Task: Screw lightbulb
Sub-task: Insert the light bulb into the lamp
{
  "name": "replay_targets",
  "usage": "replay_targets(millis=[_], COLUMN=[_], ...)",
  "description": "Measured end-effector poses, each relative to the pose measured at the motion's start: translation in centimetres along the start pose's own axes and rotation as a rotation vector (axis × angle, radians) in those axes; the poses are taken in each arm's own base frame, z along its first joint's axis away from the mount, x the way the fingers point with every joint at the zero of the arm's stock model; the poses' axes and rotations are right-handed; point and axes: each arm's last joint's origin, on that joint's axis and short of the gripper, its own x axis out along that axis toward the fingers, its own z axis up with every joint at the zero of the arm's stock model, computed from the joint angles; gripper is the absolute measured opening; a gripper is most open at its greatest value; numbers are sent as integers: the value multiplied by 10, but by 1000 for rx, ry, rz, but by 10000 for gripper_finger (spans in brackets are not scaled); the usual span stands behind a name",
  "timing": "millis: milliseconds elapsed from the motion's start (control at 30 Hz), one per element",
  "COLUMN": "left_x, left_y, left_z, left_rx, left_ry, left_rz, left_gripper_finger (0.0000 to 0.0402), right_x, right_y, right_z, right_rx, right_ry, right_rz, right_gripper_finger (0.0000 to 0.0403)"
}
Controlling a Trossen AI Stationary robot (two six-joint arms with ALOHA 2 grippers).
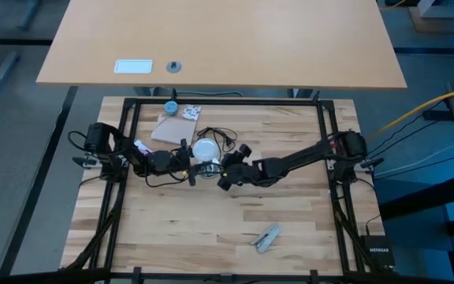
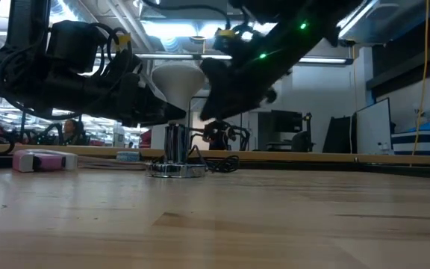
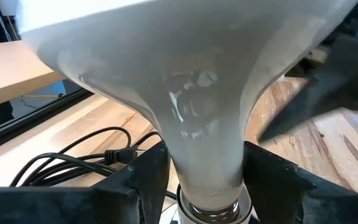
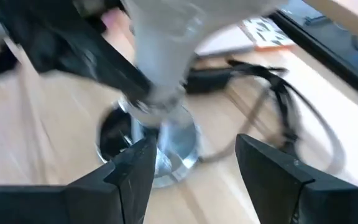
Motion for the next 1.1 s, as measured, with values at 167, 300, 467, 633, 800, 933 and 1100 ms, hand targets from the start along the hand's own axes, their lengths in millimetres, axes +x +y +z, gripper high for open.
replay_targets(millis=[167,300,467,633,800,933,1100], left_x=[0,0,0,0,0,0,0], left_y=[0,0,0,0,0,0,0], left_z=[0,0,0,0,0,0,0], left_rx=[26,25,31,29,30,30,30], left_ry=[-1,0,0,0,-1,-1,-1], left_rz=[0,-3,-7,-8,-8,-8,-8], left_gripper_finger=[184,184,184,184,184,184,184], right_x=[-22,-37,-50,-40,-20,-16,-15], right_y=[-15,-26,-34,-38,-39,-39,-38], right_z=[8,23,41,58,61,63,63], right_rx=[-87,-73,-48,-54,-63,-58,-57], right_ry=[48,-37,-176,-251,-299,-314,-321], right_rz=[-75,-199,-373,-271,-179,-134,-96], right_gripper_finger=[225,225,225,225,225,225,225])
